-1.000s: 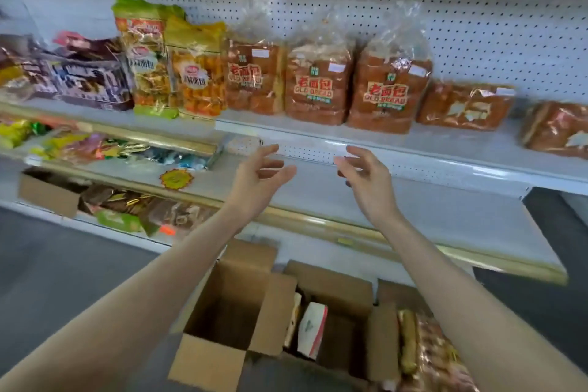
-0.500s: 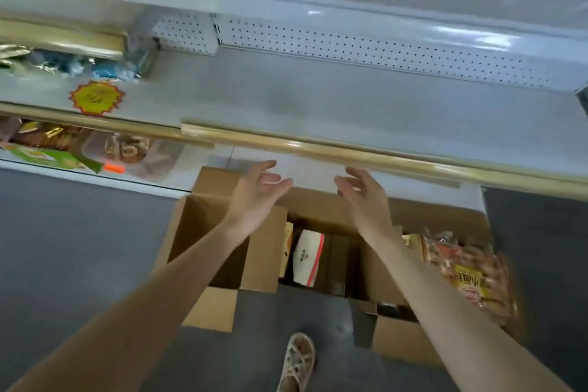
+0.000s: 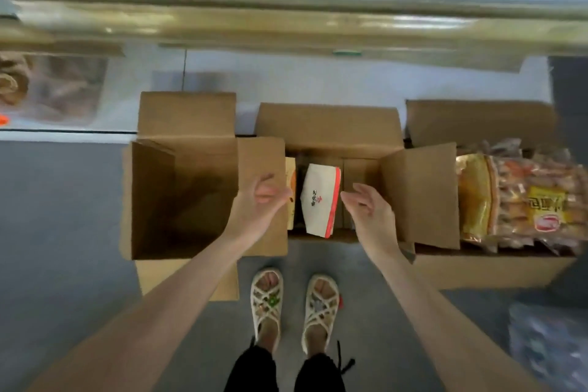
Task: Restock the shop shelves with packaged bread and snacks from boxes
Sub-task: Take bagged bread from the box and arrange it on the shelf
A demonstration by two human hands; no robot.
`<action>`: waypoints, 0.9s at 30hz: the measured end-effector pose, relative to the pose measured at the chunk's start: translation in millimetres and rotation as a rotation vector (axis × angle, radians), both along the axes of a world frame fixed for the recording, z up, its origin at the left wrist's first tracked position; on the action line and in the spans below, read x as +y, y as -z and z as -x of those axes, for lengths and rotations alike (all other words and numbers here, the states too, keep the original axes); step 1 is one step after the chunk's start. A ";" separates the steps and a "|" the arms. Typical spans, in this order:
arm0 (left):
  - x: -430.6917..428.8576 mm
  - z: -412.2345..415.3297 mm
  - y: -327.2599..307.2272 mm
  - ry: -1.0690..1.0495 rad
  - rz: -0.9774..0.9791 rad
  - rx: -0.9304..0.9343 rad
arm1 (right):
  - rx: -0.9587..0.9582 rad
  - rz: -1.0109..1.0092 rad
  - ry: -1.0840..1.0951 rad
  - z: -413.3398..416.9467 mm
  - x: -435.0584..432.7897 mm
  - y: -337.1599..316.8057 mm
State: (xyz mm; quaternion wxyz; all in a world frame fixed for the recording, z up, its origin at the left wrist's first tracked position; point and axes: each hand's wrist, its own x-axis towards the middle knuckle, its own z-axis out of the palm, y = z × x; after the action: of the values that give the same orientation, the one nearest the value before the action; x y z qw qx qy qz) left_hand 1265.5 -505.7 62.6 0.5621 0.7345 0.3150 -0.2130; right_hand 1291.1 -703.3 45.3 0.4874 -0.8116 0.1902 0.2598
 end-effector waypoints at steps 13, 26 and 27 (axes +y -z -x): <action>-23.8 10.2 184.5 0.050 0.083 0.187 | 0.185 0.124 0.142 20.6 1.9 184.3; -30.5 5.9 240.1 0.024 0.053 0.181 | 0.189 0.182 0.108 12.5 3.6 254.9; -30.2 5.8 240.4 0.030 0.045 0.180 | 0.191 0.184 0.116 11.4 4.9 255.2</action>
State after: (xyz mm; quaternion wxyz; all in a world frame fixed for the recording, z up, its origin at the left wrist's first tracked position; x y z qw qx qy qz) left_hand 1259.7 -536.0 -177.7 0.5448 0.7041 0.3483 -0.2936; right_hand 1279.7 -698.4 -209.9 0.4046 -0.8122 0.3053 0.2887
